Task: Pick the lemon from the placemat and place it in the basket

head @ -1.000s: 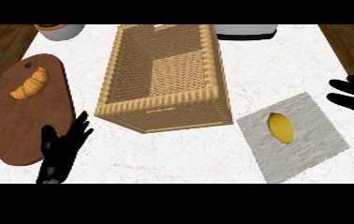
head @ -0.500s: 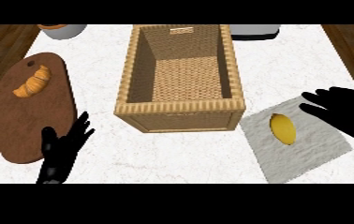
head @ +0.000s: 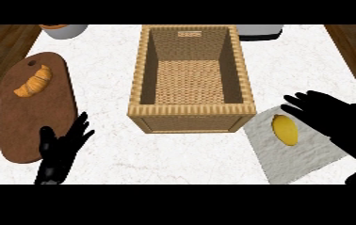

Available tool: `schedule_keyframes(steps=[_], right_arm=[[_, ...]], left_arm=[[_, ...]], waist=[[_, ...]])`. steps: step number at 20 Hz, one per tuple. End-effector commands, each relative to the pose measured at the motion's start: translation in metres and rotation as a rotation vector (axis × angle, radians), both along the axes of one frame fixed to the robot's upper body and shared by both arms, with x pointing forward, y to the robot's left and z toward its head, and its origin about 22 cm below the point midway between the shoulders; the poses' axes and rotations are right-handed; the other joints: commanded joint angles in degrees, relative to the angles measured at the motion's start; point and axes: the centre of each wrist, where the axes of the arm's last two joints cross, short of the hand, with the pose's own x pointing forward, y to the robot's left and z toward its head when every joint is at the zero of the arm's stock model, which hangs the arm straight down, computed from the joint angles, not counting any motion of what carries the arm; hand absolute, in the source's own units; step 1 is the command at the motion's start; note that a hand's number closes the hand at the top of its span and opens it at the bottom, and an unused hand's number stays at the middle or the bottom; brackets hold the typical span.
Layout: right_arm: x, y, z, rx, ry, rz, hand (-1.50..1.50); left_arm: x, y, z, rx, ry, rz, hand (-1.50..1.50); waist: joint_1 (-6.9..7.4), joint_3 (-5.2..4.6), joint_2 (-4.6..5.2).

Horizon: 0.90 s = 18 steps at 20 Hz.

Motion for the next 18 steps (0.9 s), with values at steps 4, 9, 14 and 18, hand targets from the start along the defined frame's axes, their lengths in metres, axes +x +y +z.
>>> schedule_keyframes(steps=[4, 9, 14, 18], right_arm=[[0.004, -0.014, -0.05, -0.007, 0.01, -0.009, -1.5], [0.018, -0.022, -0.066, -0.004, 0.021, 0.004, -1.5], [0.042, -0.015, -0.081, -0.003, -0.012, -0.019, -1.5], [0.021, -0.019, -0.101, 0.008, -0.006, -0.004, -1.5]], left_arm=[[-0.02, 0.0, -0.006, 0.009, 0.109, 0.03, 0.0], [-0.004, 0.007, -0.009, 0.019, 0.081, 0.009, 0.0], [-0.017, 0.003, -0.012, 0.012, 0.094, 0.008, 0.0], [-0.017, 0.005, -0.008, 0.005, 0.079, 0.034, 0.0]], waist=[[-0.19, -0.3, 0.19], [-0.34, -0.35, 0.28], [0.32, -0.35, 0.33], [-0.28, -0.35, 0.21]])
